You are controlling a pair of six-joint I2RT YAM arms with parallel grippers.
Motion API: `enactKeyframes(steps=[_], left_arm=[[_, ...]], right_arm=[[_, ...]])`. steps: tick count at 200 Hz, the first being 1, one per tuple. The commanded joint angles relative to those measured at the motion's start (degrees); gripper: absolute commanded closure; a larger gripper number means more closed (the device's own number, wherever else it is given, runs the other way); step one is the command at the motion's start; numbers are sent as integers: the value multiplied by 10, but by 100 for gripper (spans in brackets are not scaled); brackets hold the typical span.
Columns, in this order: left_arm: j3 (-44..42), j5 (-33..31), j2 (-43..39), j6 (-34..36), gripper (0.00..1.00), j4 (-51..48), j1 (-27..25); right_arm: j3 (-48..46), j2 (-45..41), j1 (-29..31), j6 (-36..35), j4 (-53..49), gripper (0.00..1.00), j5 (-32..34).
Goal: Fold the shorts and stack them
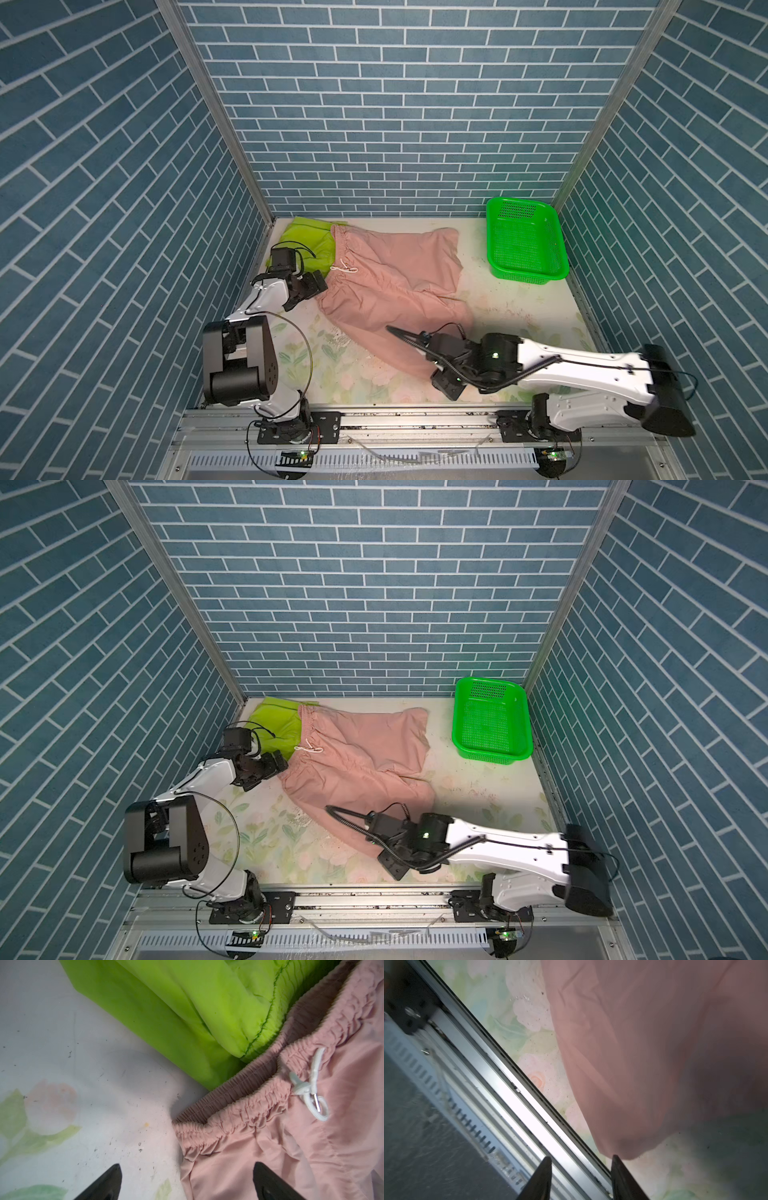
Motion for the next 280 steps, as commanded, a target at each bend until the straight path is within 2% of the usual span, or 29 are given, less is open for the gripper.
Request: enactKeyframes(steps=[1, 27, 112, 144, 176, 210, 260, 280], left_arm=[[-1, 12, -9, -9, 0, 8, 12], [-6, 9, -21, -8, 0, 5, 15], [2, 17, -7, 3, 0, -1, 17], [-14, 12, 2, 7, 0, 14, 17], [-32, 26, 23, 3, 0, 34, 16], [-34, 59, 47, -4, 0, 50, 16], [-28, 61, 11, -6, 0, 51, 9], [-27, 61, 5, -2, 0, 52, 3]], right_arm=[[16, 56, 31, -58, 38, 52, 58], [-9, 62, 36, -58, 75, 51, 50], [-56, 80, 24, -66, 105, 48, 122], [-60, 82, 18, -67, 103, 47, 184], [-73, 107, 13, -78, 135, 46, 195], [-32, 150, 13, -57, 104, 43, 190], [-41, 217, 12, -7, 141, 41, 192], [-50, 222, 10, 0, 169, 43, 189]])
